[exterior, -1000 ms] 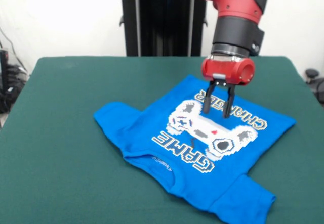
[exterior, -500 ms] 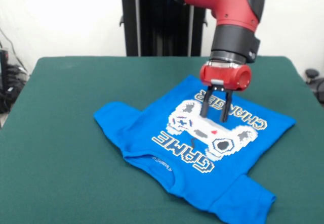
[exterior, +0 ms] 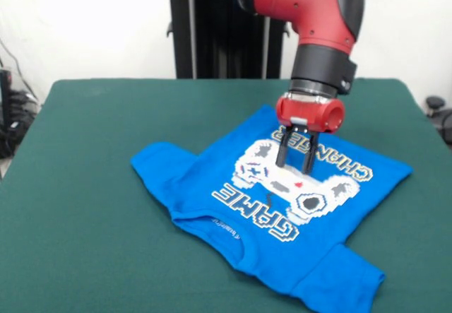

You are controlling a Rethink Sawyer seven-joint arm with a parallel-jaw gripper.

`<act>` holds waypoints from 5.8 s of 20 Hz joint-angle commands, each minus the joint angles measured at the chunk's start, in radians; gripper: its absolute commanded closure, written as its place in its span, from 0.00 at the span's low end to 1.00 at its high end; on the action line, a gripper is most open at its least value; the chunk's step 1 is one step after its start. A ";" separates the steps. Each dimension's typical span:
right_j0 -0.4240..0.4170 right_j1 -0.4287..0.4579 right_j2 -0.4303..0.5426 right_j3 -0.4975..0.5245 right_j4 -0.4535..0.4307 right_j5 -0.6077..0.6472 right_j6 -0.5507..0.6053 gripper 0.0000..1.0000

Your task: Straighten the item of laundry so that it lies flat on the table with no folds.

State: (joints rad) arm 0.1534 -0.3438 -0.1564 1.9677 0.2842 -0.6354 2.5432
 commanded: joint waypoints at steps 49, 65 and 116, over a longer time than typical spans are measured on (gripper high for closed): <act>-0.048 -0.049 0.164 0.160 -0.019 -0.067 0.240 0.00; -0.266 -0.122 0.237 0.026 -0.127 0.171 0.101 0.00; -0.438 -0.145 0.253 -0.004 -0.388 0.254 0.064 0.00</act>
State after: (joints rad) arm -0.2626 -0.5048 -0.0346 2.0609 -0.0700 -0.5031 2.5432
